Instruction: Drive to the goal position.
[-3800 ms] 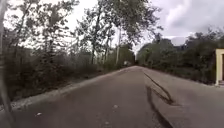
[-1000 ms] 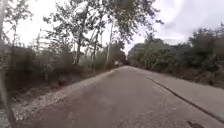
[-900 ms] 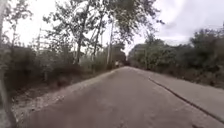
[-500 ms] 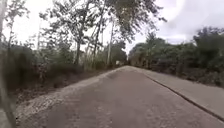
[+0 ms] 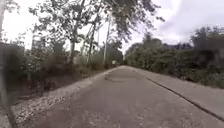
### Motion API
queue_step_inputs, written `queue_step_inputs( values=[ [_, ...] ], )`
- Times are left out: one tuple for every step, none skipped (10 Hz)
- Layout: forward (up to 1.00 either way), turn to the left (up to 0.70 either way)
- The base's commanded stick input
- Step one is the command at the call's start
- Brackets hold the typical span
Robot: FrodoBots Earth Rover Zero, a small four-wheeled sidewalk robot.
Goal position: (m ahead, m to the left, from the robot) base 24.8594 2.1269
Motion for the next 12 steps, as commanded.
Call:
queue_step_inputs(
  values=[
    [0.70, 0.00],
    [0.70, 0.00],
    [0.70, 0.00],
    [0.70, 0.00],
    [0.70, 0.00],
    [0.70, 0.00],
    [0.70, 0.00],
    [0.70, 0.01],
    [0.70, 0.02],
    [0.70, 0.02],
    [0.70, 0.03],
    [0.70, 0.03]
  ],
)
